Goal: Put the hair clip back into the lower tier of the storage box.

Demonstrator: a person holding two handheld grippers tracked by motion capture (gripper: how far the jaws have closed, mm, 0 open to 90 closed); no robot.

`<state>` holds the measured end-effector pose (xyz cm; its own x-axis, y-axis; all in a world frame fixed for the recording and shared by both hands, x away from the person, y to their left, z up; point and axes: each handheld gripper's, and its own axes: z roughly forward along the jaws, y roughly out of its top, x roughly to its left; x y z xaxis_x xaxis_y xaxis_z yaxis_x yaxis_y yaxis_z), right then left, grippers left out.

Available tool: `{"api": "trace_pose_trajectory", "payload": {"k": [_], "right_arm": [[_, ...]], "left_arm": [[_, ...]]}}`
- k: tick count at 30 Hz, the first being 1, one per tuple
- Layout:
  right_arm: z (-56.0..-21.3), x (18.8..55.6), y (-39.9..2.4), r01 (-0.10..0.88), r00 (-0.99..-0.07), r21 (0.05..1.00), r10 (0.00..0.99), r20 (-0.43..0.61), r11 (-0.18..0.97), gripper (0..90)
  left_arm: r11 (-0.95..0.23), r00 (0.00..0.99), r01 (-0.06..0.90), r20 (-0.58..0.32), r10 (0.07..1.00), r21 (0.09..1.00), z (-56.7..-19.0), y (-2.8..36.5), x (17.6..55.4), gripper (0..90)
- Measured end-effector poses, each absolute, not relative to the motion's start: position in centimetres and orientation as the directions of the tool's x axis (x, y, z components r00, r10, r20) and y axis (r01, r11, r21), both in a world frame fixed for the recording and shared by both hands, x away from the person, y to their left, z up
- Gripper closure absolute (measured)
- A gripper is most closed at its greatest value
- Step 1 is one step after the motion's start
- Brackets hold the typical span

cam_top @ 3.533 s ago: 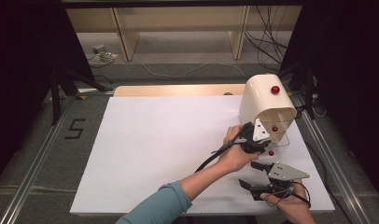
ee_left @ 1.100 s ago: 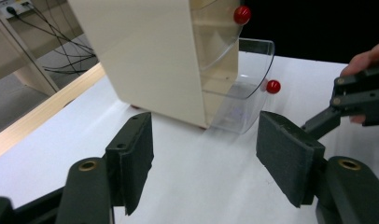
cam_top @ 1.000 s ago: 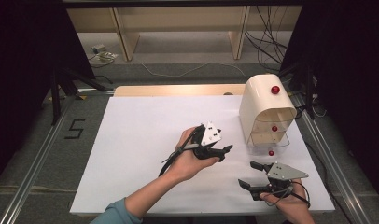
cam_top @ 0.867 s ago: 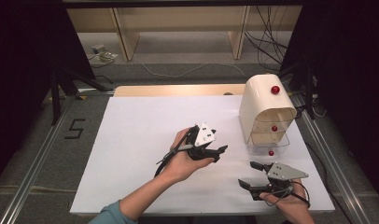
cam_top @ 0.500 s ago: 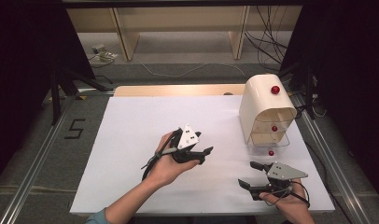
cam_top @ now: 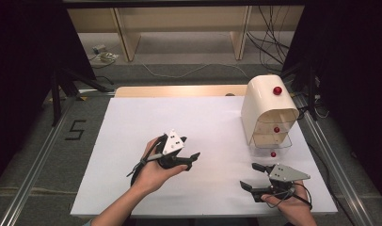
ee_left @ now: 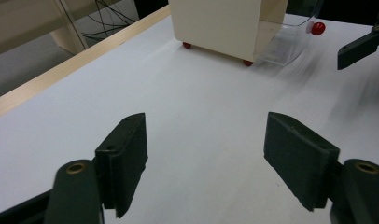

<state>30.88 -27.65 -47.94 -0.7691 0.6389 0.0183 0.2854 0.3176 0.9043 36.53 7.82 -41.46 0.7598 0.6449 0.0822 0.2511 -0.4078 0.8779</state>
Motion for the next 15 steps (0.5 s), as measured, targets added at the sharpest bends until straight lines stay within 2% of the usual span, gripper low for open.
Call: {"api": "trace_pose_trajectory", "payload": {"k": [15], "right_arm": [[-47.9, 30.8, -27.5, 0.288, -0.769, 0.903, 0.639, 0.020, 0.318, 20.0]], "left_arm": [[-0.373, 0.693, 0.328, 0.047, 0.719, 0.868, -43.5, 14.0, 35.2, 18.6]]}}
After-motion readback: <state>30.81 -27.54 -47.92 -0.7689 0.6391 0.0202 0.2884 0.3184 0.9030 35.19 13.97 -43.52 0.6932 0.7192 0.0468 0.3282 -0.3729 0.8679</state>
